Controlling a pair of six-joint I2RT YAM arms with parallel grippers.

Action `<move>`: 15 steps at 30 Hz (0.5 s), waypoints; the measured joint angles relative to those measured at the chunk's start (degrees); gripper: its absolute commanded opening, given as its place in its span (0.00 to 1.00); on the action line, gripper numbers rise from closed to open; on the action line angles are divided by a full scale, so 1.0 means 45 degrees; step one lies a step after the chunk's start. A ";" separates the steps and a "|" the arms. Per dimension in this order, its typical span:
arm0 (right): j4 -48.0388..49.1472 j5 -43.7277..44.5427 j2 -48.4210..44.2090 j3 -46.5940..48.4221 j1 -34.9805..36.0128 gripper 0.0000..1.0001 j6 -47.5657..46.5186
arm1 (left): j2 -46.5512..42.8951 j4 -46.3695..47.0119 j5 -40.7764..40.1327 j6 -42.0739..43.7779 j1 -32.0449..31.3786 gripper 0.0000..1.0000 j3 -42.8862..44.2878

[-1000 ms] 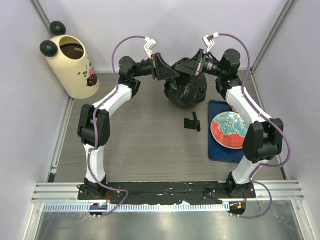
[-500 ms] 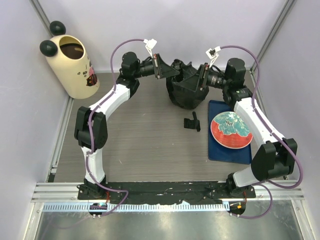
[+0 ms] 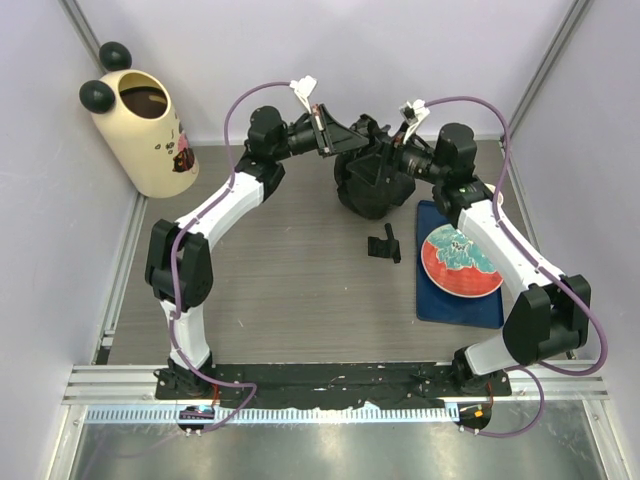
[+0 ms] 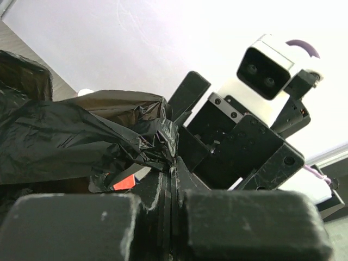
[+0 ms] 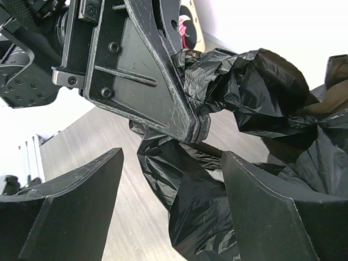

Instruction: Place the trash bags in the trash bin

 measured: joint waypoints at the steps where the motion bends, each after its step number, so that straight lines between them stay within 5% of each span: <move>1: 0.0117 0.0180 -0.0015 -0.0044 0.0034 0.79 -0.0170 | 0.0000 0.0000 -0.0068 -0.0102 0.0000 0.00 -0.0015; 11: 0.1467 0.0699 0.0015 -0.0661 0.0758 0.75 -0.0777 | 0.0000 0.0248 -0.0597 -0.0758 -0.0253 0.06 -0.0015; 14: 0.1899 0.0908 0.0223 -0.0661 0.0860 0.61 -0.0869 | 0.0000 0.0277 -0.0695 -0.0865 -0.0393 0.06 -0.0015; 15: 0.1957 0.0957 0.0253 -0.0661 0.0889 0.44 -0.0908 | 0.0000 0.0267 -0.0738 -0.0860 -0.0418 0.06 -0.0015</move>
